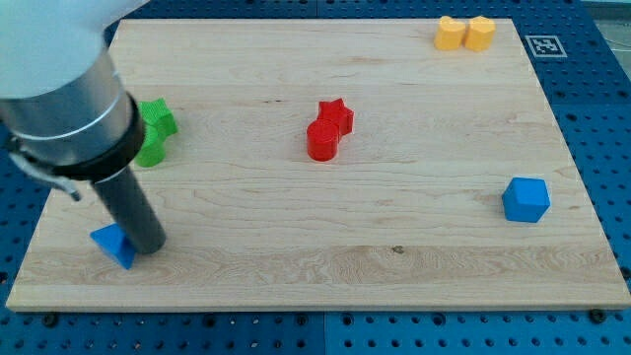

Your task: Push the blue cube into the blue triangle

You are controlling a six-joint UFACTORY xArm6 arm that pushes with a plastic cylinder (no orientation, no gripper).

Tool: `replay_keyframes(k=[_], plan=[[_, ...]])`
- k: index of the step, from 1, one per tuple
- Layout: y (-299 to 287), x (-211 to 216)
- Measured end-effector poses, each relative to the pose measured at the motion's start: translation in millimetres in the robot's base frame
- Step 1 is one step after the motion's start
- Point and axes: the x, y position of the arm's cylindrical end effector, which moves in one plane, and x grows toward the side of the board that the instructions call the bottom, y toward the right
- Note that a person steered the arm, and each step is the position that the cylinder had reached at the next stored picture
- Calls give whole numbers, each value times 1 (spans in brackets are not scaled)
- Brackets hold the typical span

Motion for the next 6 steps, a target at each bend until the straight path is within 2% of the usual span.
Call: replay_keyframes(k=[1, 3, 5, 6], plan=[[3, -1], [137, -4], [151, -4], [187, 19]])
